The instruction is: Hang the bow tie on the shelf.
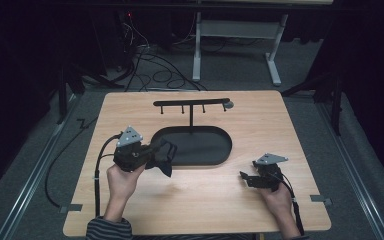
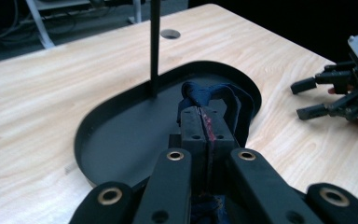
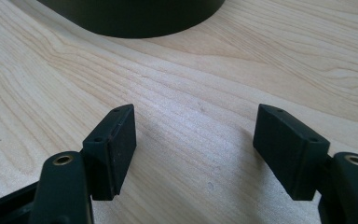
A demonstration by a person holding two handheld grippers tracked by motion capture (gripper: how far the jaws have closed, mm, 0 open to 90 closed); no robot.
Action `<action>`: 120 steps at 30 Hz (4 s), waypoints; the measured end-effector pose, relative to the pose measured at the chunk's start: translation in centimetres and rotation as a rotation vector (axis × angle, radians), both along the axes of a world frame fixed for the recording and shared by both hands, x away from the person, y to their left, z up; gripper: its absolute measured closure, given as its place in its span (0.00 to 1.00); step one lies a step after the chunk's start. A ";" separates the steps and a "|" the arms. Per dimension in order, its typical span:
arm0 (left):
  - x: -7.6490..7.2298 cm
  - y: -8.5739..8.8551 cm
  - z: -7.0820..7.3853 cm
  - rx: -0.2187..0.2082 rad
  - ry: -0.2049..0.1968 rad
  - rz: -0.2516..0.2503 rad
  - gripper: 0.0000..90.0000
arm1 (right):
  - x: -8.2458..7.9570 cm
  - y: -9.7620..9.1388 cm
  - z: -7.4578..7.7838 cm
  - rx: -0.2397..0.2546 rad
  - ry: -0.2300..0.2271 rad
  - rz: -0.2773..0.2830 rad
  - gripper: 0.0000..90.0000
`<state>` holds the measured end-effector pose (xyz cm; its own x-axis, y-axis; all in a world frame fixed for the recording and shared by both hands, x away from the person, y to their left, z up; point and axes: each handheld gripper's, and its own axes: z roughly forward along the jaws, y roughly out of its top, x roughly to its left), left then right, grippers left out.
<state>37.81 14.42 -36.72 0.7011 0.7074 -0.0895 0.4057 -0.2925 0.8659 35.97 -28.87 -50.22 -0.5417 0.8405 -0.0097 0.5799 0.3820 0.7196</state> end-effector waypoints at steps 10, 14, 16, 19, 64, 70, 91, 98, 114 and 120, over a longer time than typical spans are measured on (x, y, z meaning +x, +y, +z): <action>0.4 0.2 0.6 -0.033 0.001 0.066 0.99 | 0.0 0.0 0.0 0.003 0.001 0.000 0.35; 1.0 0.4 1.1 -0.035 -0.002 0.090 0.99 | 0.0 0.0 0.0 0.003 0.003 0.001 0.35; 1.4 0.4 1.3 -0.040 -0.007 0.103 0.99 | 0.0 0.0 0.0 0.003 0.001 0.000 0.35; 2.2 0.2 1.8 -0.034 -0.014 0.124 0.99 | 0.0 0.0 0.0 0.003 0.001 -0.001 0.35; 7.9 -2.1 2.7 0.045 -0.050 0.254 0.99 | 0.0 0.1 0.0 0.000 0.000 0.001 0.35; 8.0 -1.9 2.6 0.066 -0.061 0.266 0.99 | 0.0 0.1 0.0 0.001 0.001 -0.001 0.35; 8.6 -1.8 1.2 0.105 -0.040 0.259 0.93 | 0.1 0.1 0.0 -0.002 -0.002 0.000 0.35; 8.6 -2.1 1.0 0.093 -0.042 0.248 0.90 | 0.1 0.1 0.0 -0.002 -0.002 0.000 0.35; 7.4 -0.8 1.0 0.053 -0.020 0.236 0.71 | 0.1 0.1 0.0 -0.003 -0.003 0.001 0.35; 7.3 -0.1 1.0 0.043 -0.009 0.231 0.68 | 0.1 0.1 0.0 -0.002 -0.002 0.001 0.35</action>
